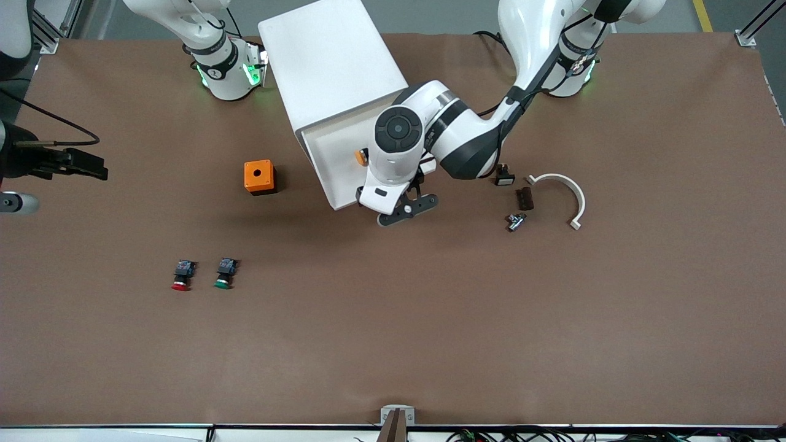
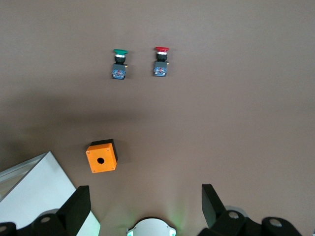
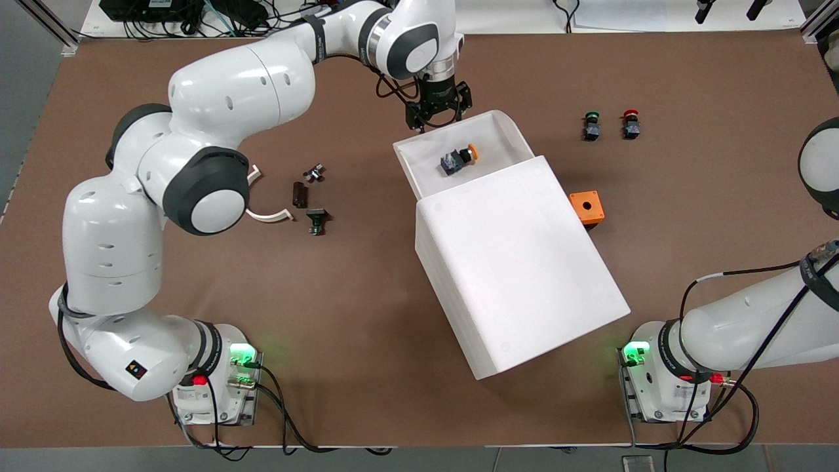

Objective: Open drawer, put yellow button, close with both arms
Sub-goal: 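Push the drawer inward with the left gripper while the right gripper withdraws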

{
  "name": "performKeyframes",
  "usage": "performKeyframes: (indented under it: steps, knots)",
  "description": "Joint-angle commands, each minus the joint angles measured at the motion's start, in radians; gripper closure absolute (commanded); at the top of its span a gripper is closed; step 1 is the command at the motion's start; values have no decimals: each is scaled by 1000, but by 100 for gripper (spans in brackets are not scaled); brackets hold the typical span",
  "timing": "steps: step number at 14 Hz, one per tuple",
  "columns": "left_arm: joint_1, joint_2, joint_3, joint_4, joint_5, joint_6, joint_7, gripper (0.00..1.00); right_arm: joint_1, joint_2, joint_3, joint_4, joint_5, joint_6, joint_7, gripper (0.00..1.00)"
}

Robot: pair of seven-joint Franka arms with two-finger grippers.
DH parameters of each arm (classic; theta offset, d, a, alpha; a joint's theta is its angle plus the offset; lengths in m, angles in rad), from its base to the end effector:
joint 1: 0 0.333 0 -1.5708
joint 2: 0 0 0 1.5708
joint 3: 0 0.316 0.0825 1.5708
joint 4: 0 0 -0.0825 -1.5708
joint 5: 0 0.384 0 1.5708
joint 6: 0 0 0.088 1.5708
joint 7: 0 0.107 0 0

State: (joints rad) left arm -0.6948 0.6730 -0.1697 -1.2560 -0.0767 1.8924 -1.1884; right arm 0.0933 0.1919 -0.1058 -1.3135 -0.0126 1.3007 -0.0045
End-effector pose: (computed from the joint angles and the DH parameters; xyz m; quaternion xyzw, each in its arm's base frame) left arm 0.4949 -0.5420 0.3669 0.9776 0.1902 -0.0833 0.0343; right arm 0.5832 -0.0021 0.6128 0.9947 -0.0051 -0.1018 0.0155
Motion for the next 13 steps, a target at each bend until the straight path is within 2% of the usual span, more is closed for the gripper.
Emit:
performKeyframes:
  steps: [1,5,7,13]
  knots:
    - [-22,-4,1,1,-46,4,-10,0,-12,-12,17,8,20,-26,58,0]
    - [-66,-4,1,0,-77,2,-10,0,-6,-69,20,7,23,-24,55,0]
    - [-87,-3,1,-3,-95,2,-10,0,-9,-81,18,-29,19,-53,52,0]
    - [-140,-1,1,-5,-181,2,-10,0,-62,-304,29,-329,23,164,52,0]
